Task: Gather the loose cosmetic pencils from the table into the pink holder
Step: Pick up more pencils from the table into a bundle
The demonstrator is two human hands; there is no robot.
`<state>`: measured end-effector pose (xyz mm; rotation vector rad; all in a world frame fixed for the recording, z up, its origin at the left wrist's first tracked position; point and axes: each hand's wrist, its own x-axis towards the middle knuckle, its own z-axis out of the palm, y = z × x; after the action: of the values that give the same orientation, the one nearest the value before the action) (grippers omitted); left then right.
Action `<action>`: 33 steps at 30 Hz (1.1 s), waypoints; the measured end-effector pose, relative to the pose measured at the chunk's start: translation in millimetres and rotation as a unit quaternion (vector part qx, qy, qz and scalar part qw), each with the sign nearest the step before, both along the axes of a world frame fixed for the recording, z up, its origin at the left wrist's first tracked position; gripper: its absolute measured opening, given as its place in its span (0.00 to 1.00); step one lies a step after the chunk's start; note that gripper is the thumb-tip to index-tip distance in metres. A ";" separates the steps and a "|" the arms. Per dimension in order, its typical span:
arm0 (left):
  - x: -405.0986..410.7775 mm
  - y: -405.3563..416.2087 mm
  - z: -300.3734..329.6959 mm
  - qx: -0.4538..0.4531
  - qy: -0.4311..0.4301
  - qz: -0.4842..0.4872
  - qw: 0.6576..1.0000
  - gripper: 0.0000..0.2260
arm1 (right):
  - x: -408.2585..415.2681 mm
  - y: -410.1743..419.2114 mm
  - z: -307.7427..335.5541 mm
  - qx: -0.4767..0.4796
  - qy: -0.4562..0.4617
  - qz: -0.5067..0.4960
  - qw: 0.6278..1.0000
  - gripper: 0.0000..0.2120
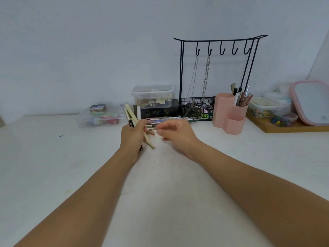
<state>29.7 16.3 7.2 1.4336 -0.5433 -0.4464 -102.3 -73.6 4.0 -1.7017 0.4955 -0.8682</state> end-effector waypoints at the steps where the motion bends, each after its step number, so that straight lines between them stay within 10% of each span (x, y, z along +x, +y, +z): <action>1: 2.7 0.4 0.6 0.002 0.001 0.007 1.000 0.14 | -4.0 -8.5 -0.9 -0.065 0.033 -0.055 0.996 0.06; 4: 9.8 2.3 2.2 0.002 0.011 0.004 1.000 0.14 | -20.3 -37.0 -4.8 -0.270 0.181 -0.143 0.935 0.11; 15: 15.0 5.9 -2.9 -0.054 0.013 0.001 0.998 0.09 | -23.8 -52.4 -7.3 -0.328 0.321 -0.151 0.876 0.11; 33: 15.4 4.6 -3.6 -0.008 0.008 0.019 1.000 0.19 | -22.4 -57.0 -6.6 -0.257 0.236 -0.172 0.921 0.05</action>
<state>45.1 20.9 3.6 1.4215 -0.5050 -0.4233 -124.7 -130.6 -2.6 -2.3778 0.9795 -0.8809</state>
